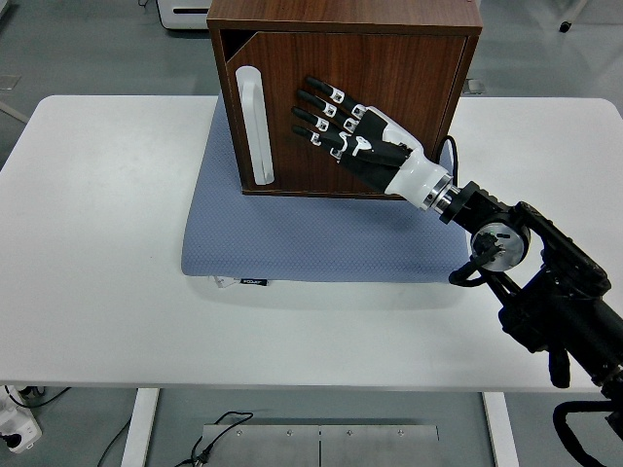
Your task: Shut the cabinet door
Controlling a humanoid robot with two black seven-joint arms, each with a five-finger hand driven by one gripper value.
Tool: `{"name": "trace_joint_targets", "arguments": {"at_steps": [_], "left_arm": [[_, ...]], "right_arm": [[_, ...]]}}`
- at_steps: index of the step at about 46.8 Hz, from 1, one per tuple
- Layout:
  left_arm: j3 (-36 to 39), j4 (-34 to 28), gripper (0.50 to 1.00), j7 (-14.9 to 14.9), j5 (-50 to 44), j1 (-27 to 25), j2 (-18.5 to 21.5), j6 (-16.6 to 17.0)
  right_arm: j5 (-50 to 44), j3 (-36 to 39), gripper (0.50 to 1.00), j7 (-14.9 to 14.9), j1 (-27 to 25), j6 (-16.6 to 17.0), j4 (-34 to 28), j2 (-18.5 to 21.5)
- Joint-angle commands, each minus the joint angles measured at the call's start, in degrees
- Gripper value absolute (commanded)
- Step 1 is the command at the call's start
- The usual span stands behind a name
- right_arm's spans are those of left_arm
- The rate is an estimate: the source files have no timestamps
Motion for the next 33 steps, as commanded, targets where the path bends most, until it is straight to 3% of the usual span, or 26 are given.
{"name": "trace_joint_targets", "arguments": {"at_steps": [1, 33], "left_arm": [[0.0, 0.0, 1.000, 0.0, 0.0, 0.0, 0.0, 0.0], [0.0, 0.0, 1.000, 0.0, 0.0, 0.0, 0.0, 0.0]], "right_arm": [[0.0, -0.3, 1.000, -0.1, 0.0, 0.0, 0.2, 0.0], [-0.1, -0.5, 1.000, 0.0, -3.3, 0.0, 5.6, -0.2]]}}
